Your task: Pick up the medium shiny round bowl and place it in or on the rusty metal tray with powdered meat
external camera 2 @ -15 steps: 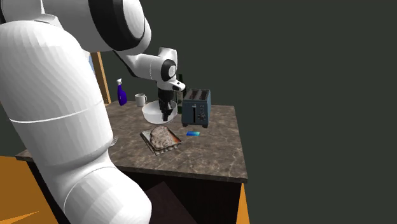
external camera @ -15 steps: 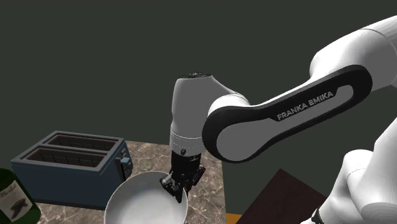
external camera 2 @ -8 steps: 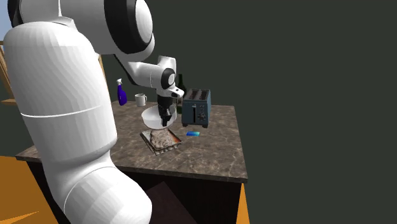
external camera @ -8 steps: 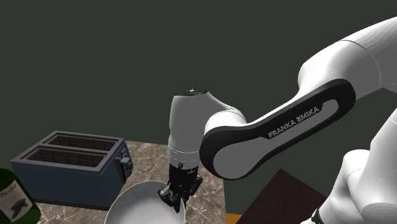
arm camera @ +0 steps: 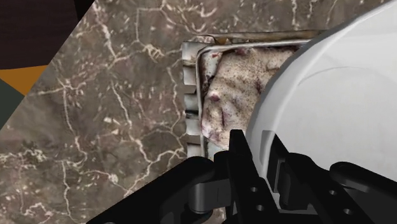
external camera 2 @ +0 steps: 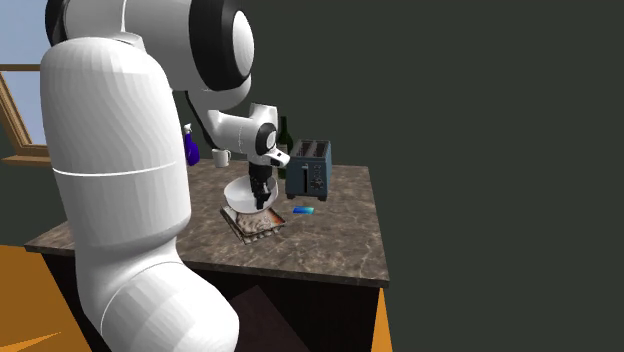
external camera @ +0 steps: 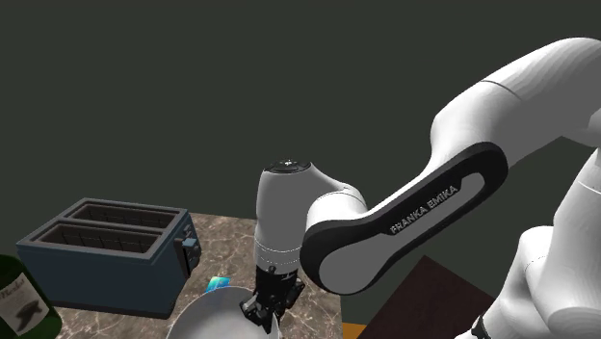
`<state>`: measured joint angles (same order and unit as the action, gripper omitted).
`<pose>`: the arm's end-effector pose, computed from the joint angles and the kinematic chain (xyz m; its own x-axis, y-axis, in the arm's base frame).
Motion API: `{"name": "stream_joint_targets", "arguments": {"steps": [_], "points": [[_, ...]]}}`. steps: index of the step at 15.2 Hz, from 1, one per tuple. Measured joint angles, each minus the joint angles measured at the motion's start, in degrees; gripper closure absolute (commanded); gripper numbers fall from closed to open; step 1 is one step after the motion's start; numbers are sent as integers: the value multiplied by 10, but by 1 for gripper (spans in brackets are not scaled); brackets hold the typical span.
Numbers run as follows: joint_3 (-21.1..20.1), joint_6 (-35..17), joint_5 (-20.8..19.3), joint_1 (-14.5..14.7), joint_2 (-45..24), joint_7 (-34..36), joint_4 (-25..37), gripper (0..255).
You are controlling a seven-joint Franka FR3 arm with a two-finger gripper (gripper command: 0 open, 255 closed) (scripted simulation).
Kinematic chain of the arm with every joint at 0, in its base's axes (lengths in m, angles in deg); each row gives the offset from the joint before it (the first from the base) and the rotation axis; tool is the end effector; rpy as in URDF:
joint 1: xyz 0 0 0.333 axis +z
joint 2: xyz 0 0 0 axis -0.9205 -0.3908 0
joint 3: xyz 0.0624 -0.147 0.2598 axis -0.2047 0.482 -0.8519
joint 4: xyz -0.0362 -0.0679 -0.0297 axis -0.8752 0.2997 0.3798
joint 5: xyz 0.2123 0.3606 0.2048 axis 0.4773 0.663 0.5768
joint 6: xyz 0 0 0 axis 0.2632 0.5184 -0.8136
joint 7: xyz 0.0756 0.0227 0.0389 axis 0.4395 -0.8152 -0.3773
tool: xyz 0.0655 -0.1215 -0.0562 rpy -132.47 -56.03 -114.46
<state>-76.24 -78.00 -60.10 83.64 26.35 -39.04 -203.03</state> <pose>0.3999 0.4330 0.2306 0.9875 -0.1285 -0.0914 -0.1378 -0.9849 -0.1047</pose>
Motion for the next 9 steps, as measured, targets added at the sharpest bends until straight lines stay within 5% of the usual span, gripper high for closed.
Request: {"name": "stream_joint_targets", "arguments": {"steps": [8,9], "points": [[1,-17,-6,1,-11,3,-6,255],[1,-17,-6,1,-11,3,-6,0]]}}
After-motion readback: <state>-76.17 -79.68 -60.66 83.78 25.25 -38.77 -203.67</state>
